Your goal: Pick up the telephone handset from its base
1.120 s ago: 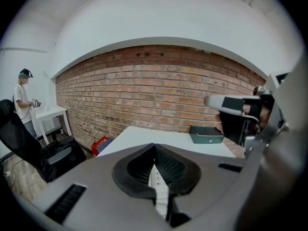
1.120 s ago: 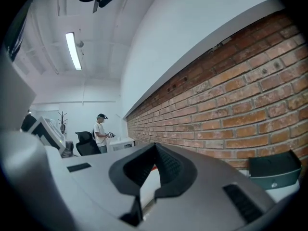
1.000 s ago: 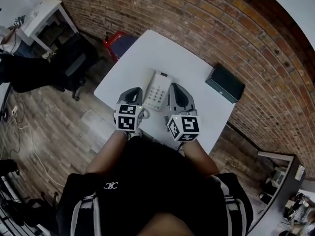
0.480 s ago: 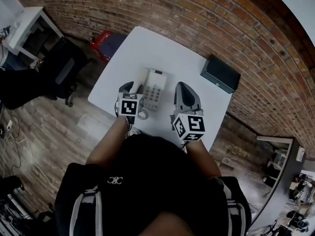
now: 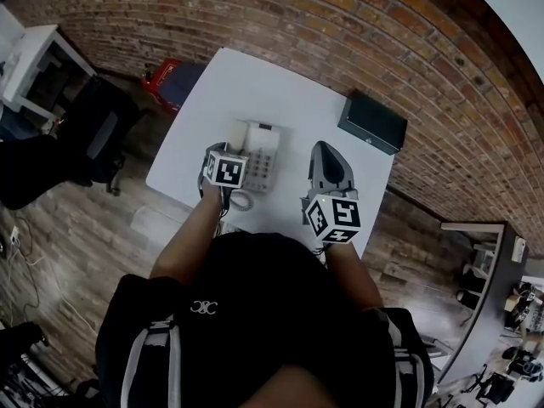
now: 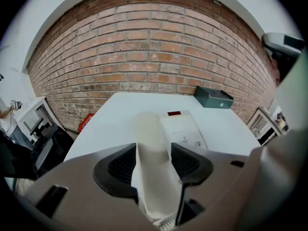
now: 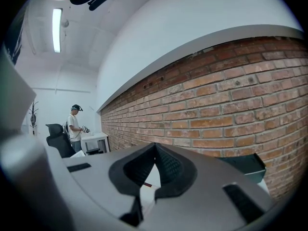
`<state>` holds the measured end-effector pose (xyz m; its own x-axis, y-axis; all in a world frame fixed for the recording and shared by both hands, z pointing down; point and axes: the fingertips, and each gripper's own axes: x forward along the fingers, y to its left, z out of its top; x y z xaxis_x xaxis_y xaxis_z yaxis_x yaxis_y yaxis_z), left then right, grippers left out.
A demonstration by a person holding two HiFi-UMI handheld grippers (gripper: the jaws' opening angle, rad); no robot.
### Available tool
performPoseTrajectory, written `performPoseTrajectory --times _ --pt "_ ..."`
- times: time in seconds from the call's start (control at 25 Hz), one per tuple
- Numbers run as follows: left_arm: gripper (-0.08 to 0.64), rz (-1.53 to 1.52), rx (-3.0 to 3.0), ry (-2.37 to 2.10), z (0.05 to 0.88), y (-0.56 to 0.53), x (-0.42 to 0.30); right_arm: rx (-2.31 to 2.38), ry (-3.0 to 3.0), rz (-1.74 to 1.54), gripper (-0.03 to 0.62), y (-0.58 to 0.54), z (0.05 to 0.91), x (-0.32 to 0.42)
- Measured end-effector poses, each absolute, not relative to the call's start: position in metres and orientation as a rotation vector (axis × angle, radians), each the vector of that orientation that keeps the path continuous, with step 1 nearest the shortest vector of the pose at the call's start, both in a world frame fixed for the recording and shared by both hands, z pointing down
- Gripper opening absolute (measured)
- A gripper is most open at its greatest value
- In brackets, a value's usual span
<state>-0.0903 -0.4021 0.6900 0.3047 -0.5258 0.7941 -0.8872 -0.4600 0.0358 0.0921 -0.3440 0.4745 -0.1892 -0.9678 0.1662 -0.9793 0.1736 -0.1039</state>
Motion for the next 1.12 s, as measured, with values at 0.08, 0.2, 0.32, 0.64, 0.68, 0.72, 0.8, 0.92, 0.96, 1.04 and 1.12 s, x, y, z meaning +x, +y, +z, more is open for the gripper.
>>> performPoseTrajectory --times 0.08,0.2,0.32,0.64,0.68,0.72,0.8,0.92,0.96,1.04,1.12 --pt "0.225 1.027 2.080 -1.247 0.696 -0.403 -0.091 1.979 -2.339 0.301 -0.002 -0.343 0.477 0.097" --pt "0.225 1.050 2.048 -1.256 0.702 -0.407 -0.090 2.003 -2.314 0.317 -0.002 -0.344 0.479 0.104" --pt "0.221 1.050 2.011 -1.272 0.702 -0.408 -0.089 2.037 -2.286 0.323 -0.002 -0.344 0.479 0.111" --pt "0.202 0.895 2.045 -1.342 0.686 -0.408 -0.096 2.069 -2.269 0.323 -0.002 -0.345 0.479 0.116" --pt "0.202 0.875 2.054 -1.346 0.682 -0.408 -0.097 2.067 -2.273 0.326 -0.002 -0.345 0.479 0.115" --pt "0.202 0.857 2.062 -1.346 0.677 -0.408 -0.097 2.061 -2.278 0.328 -0.002 -0.344 0.479 0.113" --pt "0.202 0.830 2.085 -1.347 0.665 -0.407 -0.097 2.046 -2.293 0.328 -0.002 -0.345 0.478 0.109" --pt "0.202 0.797 2.130 -1.372 0.647 -0.406 -0.096 2.025 -2.324 0.317 -0.002 -0.345 0.475 0.102" --pt "0.202 0.786 2.150 -1.382 0.639 -0.406 -0.096 2.020 -2.337 0.311 -0.002 -0.345 0.473 0.100" --pt "0.202 0.748 2.183 -1.398 0.623 -0.403 -0.096 2.008 -2.362 0.303 -0.002 -0.345 0.471 0.094" --pt "0.202 0.678 2.206 -1.413 0.602 -0.399 -0.099 1.995 -2.386 0.306 -0.002 -0.344 0.469 0.086"
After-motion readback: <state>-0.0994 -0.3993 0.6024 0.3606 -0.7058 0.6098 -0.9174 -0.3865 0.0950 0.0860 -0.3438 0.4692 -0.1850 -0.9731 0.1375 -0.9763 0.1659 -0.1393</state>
